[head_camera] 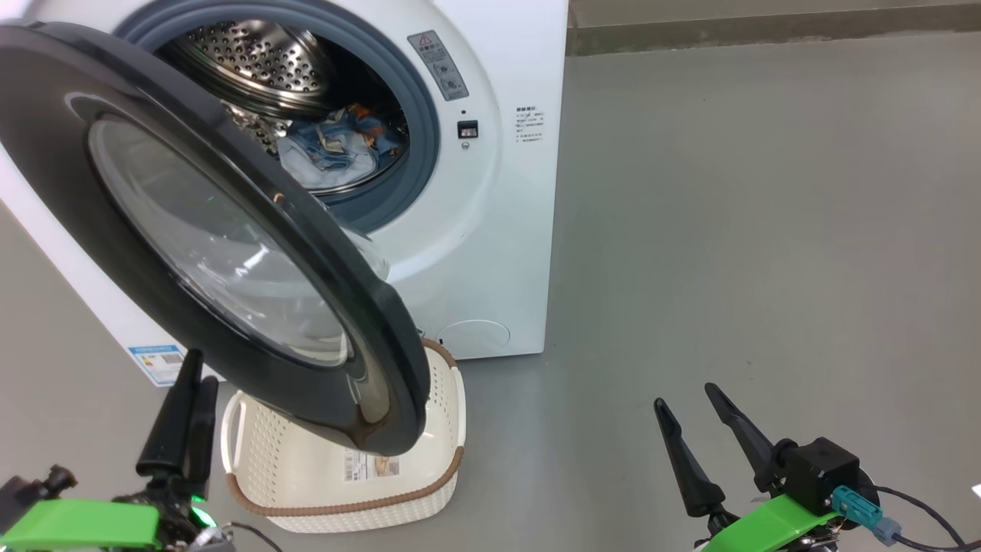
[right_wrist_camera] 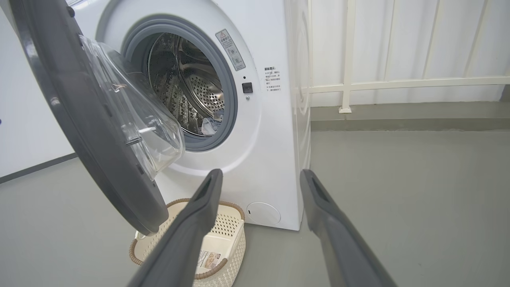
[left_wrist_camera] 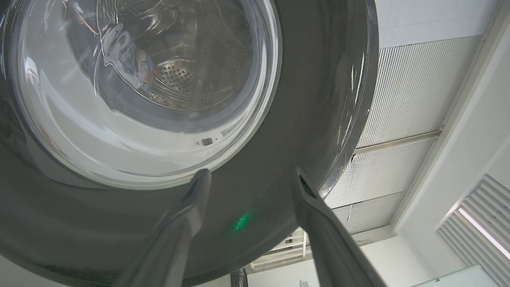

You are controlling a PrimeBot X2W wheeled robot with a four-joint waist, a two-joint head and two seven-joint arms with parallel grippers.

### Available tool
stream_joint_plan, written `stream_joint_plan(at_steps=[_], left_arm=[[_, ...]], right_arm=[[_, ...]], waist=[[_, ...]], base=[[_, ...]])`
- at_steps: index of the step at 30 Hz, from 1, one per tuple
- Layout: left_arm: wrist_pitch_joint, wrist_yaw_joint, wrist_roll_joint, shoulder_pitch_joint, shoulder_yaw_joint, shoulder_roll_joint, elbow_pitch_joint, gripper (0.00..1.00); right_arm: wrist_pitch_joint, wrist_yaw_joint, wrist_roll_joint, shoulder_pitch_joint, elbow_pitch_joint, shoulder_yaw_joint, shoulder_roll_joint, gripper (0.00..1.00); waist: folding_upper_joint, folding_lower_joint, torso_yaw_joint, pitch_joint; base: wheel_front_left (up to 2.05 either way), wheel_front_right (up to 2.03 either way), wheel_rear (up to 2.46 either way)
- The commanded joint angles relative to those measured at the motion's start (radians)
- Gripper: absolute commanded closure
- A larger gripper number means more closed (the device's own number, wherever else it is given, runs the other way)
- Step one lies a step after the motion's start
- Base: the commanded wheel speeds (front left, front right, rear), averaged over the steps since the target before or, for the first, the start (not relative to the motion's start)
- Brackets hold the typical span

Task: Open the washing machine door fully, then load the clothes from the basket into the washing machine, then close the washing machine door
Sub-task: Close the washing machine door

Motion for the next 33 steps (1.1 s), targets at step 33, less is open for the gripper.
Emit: stream_joint_plan(at_steps=[33], left_arm=[[-0.55,-0.011,0.702,0.048,-0.275,0.305,0.089,0.0]], right_arm=[[-0.012,0.002,-0.004,-0.006,-0.037,0.032,-0.003,0.0]], waist=[[0.0,0.0,0.02,-0.004]], base=[[0.0,0.0,0.0]])
